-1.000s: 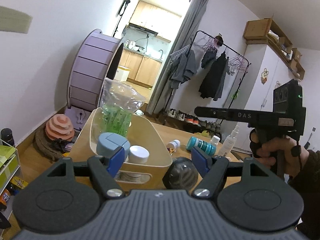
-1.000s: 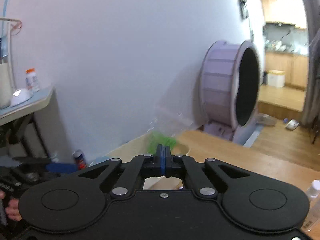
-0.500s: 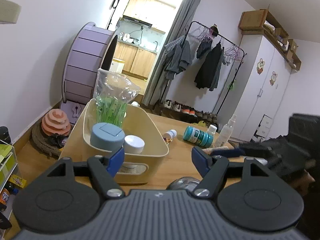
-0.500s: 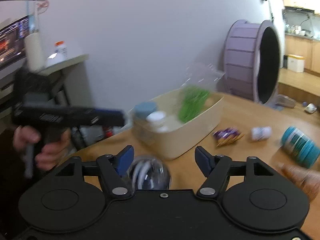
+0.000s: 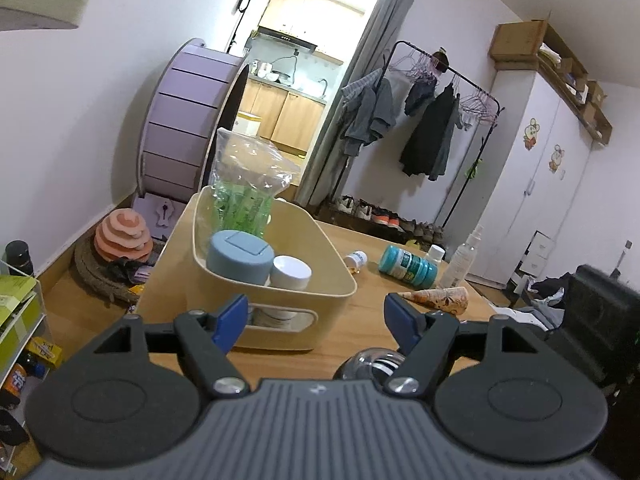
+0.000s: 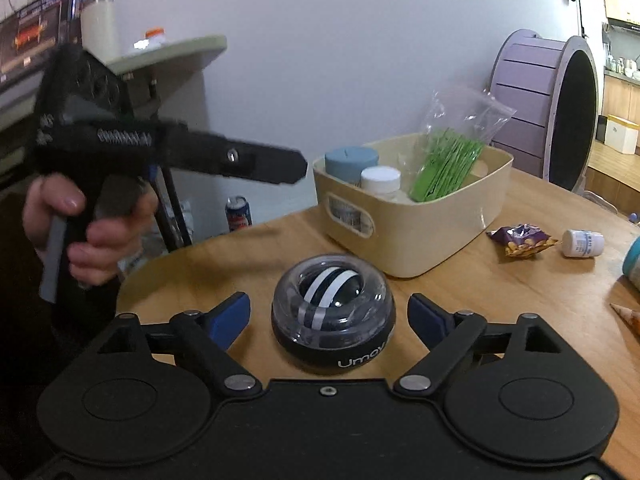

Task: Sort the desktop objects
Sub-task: 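Carry the wrist ball with the right gripper and lower it into the basket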

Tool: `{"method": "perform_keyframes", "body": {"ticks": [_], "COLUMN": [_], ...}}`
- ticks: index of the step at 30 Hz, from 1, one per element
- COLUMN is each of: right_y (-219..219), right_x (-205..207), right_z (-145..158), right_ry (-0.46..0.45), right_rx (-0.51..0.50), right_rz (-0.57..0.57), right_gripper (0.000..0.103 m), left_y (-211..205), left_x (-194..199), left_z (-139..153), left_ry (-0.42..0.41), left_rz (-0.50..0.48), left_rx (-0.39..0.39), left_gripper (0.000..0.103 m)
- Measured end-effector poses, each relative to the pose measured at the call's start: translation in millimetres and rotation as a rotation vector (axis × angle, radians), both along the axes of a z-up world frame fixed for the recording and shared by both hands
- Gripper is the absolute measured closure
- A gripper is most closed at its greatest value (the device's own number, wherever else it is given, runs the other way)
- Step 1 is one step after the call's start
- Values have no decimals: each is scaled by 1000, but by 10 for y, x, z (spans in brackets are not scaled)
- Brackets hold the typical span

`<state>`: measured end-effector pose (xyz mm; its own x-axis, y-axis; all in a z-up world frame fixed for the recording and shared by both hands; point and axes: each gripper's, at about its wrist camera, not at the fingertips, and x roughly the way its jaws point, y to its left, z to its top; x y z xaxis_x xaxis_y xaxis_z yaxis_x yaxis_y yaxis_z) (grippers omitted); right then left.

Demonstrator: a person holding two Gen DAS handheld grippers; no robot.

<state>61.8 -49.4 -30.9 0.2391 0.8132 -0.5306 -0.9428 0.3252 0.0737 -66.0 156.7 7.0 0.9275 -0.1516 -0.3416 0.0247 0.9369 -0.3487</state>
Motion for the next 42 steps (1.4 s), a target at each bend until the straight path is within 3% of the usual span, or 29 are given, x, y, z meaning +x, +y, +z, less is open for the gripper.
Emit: {"method": "perform_keyframes", "body": {"ticks": [4,8,16,25,32,42], "right_y": [53,61,-93,-329,94,906], "right_x": [23,53,135,344,804,1364], "right_z": [-39,-96,-54,592,835,598], "right_ry": [-2,20,58,-13,-41,17], "right_rx": [-13,-26,18,158,142,34], "right_rz": [-10,2,-71,-138,-132,-63], "right_gripper": [19,32,33,33,33,33], "left_y": [-31,-63,-95,-19,28,87], "left_x": [15,36,3,-32,-23,10], "left_z": [8,-12,-22,49,81,107], "left_ry": [10,49,45,-10,-24,-30], "left_rz": [-36,-95,-116,-71,-21,108], "left_rx": [15,27,37,-6,-24,37], "left_gripper": [28,25,24,24,23,23]}}
